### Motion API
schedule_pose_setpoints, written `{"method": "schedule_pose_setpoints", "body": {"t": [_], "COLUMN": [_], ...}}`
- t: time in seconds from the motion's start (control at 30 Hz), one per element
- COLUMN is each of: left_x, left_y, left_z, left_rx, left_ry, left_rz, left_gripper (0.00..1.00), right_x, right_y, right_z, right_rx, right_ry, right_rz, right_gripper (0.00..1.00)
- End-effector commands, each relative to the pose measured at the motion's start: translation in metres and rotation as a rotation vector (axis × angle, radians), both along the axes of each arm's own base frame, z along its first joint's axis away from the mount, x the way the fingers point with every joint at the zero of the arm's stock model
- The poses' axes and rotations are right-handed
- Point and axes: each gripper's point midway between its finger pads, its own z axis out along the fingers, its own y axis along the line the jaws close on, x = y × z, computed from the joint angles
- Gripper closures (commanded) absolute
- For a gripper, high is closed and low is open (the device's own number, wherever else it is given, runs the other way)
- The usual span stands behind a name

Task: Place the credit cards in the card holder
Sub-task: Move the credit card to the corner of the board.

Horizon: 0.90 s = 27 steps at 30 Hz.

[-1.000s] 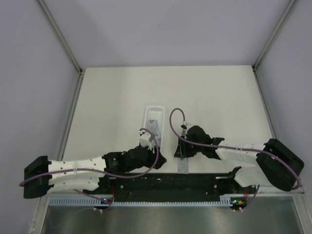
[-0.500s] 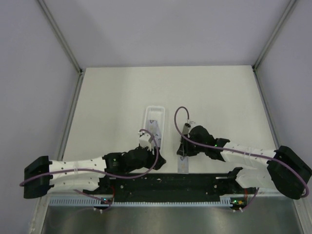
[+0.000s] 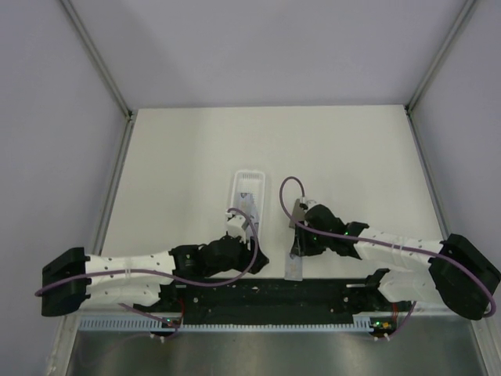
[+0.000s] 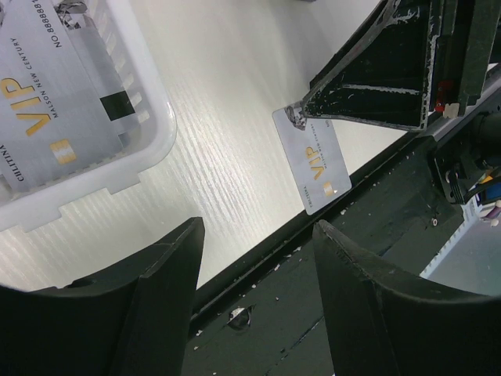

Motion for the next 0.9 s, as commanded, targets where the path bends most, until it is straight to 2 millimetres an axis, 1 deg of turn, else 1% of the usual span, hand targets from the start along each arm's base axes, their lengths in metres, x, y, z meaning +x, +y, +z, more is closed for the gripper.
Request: {"method": "schedule_pose_setpoints", "body": {"t": [0.0,0.27,0.33,0.4,0.47,0.53,0.63,0.7,0.73,0.77,0.87], "left_x": [0.001,0.001,0.001,0.001,0.000,0.000,-0.001,-0.001,-0.001,0.000,-0.001], "left_y": [-0.011,-0.011,-0.012,-0.012,-0.013,-0.015,-0.021,-0.025,-0.028,-0.030,-0.037], "left_z": [0.013,0.011,0.011,0.010,0.010,0.009,0.009,0.008,0.007,0.007,0.004], "left_rx": [-0.055,-0.048,-0.048,-0.046,-0.049,-0.050,-0.060,-0.057,-0.050,-0.051,-0.062], "left_ry": [-0.012,-0.009,-0.008,-0.007,-0.005,-0.005,-0.007,-0.012,-0.014,-0.015,-0.009], "left_rz": [-0.010,-0.011,-0.012,-0.012,-0.017,-0.023,-0.038,-0.057,-0.061,-0.064,-0.081], "left_gripper": [0.36,0.36,0.36,0.36,0.36,0.36,0.36,0.36,0.36,0.36,0.36], "right_x": [-0.009,-0.018,-0.019,-0.016,-0.010,-0.004,-0.002,-0.012,-0.016,-0.025,-0.046], "right_y": [0.004,0.013,0.014,0.014,0.010,0.001,-0.017,-0.021,-0.024,-0.022,-0.026], "right_z": [-0.003,-0.002,-0.002,0.001,0.007,0.015,0.025,0.028,0.026,0.024,0.012], "right_rx": [0.009,0.060,0.067,0.069,0.073,0.069,0.059,0.090,0.098,0.120,0.126], "right_ry": [0.017,0.044,0.045,0.030,-0.003,-0.042,-0.074,-0.044,-0.027,0.015,0.107], "right_rz": [0.057,0.102,0.107,0.095,0.052,-0.016,-0.113,-0.143,-0.158,-0.151,-0.166], "right_gripper": [0.64,0.64,0.64,0.64,0.63,0.59,0.57,0.57,0.57,0.57,0.59]}}
